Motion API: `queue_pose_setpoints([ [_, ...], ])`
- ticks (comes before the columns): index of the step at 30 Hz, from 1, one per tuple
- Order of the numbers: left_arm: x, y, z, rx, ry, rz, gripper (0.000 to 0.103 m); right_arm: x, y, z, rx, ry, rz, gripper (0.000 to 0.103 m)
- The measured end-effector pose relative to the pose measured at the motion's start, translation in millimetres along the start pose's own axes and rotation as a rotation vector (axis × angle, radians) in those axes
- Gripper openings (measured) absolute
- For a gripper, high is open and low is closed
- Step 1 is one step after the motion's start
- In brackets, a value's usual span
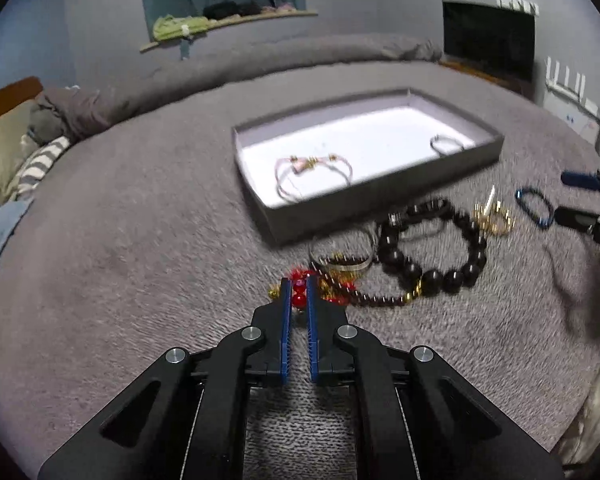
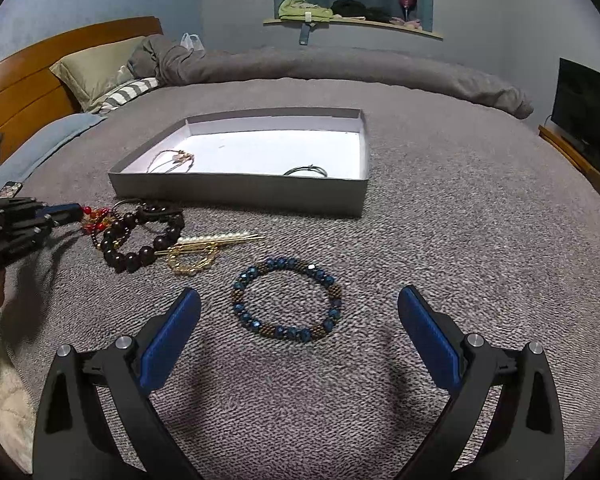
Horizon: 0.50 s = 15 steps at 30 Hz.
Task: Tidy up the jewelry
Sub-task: 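Grasp the red-and-gold beaded chain with the left tool while the right tool grasps the blue beaded bracelet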
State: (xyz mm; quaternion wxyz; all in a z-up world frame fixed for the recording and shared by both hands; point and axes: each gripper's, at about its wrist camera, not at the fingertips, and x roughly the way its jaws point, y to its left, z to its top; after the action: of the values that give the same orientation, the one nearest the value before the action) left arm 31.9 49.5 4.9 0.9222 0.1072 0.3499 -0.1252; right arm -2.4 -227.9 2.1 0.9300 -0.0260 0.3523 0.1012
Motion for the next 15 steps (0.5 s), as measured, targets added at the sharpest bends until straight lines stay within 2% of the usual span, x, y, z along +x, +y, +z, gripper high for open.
queue_pose_setpoints([
  [2, -4, 2, 0, -0.007, -0.020, 0.020, 0.007, 2, -7, 1, 0.032, 0.008, -0.009, 0.081],
  [4, -7, 5, 1, -0.015, -0.032, 0.027, 0.007, 5, -12, 1, 0.053, 0.022, -0.019, 0.063],
  [6, -7, 6, 1, -0.019, -0.031, 0.025, 0.007, 10, -16, 0, 0.061, 0.039, -0.046, 0.053],
  [10, -7, 5, 2, -0.016, -0.030, 0.020, 0.007, 16, -17, -2, 0.055, 0.073, -0.060, 0.039],
  [12, -6, 6, 3, -0.017, -0.031, 0.022, 0.007, 20, -14, -4, 0.035, 0.090, -0.066, 0.035],
  [15, -7, 8, 3, -0.022, -0.032, 0.021, 0.007, 25, -10, -7, 0.001, 0.100, -0.086, 0.035],
])
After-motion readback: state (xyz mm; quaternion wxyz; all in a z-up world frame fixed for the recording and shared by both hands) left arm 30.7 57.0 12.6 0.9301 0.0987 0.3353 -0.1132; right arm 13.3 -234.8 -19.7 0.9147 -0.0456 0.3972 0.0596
